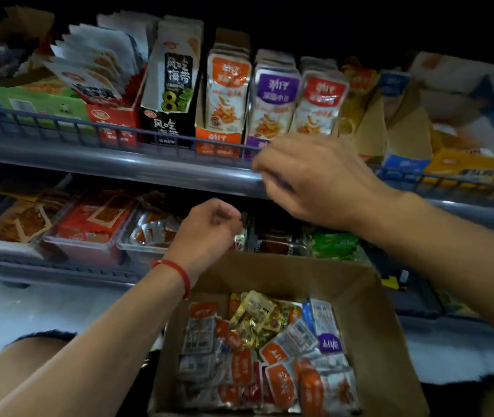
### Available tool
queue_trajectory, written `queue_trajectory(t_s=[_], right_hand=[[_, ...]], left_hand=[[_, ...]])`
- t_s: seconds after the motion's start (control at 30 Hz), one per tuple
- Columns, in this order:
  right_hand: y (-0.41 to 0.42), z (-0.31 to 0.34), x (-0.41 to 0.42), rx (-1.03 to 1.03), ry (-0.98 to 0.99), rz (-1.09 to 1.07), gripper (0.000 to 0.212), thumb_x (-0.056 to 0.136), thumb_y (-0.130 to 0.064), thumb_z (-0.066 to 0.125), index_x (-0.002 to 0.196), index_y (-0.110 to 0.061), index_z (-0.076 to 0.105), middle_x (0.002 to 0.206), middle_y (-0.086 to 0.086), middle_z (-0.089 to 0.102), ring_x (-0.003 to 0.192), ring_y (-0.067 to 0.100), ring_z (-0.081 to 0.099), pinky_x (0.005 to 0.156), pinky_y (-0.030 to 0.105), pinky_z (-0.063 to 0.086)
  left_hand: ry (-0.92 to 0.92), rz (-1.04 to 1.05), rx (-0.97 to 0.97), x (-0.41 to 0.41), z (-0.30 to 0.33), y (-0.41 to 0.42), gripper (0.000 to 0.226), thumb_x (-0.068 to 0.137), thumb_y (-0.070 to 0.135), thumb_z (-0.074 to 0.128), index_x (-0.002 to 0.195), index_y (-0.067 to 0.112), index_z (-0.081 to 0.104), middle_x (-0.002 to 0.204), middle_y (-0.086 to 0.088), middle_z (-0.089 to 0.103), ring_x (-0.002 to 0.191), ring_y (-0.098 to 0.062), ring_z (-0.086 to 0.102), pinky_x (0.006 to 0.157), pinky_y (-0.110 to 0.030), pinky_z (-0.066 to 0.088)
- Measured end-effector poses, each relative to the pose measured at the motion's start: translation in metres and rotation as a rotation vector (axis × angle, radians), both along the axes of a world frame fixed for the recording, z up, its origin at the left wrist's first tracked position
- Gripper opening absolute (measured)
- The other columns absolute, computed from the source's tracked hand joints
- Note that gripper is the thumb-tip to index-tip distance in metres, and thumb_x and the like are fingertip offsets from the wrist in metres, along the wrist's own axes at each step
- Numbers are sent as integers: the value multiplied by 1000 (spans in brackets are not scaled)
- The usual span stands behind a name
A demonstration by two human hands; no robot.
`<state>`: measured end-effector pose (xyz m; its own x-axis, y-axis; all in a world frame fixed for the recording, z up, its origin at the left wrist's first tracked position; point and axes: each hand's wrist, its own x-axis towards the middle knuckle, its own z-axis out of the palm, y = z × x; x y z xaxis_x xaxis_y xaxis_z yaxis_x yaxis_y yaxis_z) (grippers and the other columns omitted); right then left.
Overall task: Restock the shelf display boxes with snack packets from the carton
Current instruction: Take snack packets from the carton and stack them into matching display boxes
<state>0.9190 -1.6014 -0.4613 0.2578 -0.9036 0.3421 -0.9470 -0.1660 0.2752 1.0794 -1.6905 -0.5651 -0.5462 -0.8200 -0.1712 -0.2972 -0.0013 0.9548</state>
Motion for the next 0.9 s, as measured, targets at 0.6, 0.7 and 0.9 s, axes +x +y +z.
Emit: queue_trajectory(t_s=[0.6,0.7,0.9], right_hand=[[108,-114,-87,823,-692,-334,39,100,-39,61,137,-28,57,118,-6,70,102,9,65,92,31,52],[105,-111,-84,806,-669,-317,41,100,-38,61,139,-26,57,123,-4,68,108,13,63,97,36,52],[102,-116,-83,809,-640,-303,40,100,-36,62,139,-26,58,127,-4,66,110,13,62,93,32,51]], left_hand=[[-1211,-709,-434,-49,-174,70,80,92,51,60,153,13,27,153,-20,37,137,-33,45,107,-34,39],[-1200,-677,-525,-54,-174,75,77,89,47,64,148,10,30,145,-20,46,127,-34,54,100,-35,46],[-912,-436,-413,-54,-140,71,29,93,37,64,113,17,68,110,-10,73,107,-28,67,82,-32,50]])
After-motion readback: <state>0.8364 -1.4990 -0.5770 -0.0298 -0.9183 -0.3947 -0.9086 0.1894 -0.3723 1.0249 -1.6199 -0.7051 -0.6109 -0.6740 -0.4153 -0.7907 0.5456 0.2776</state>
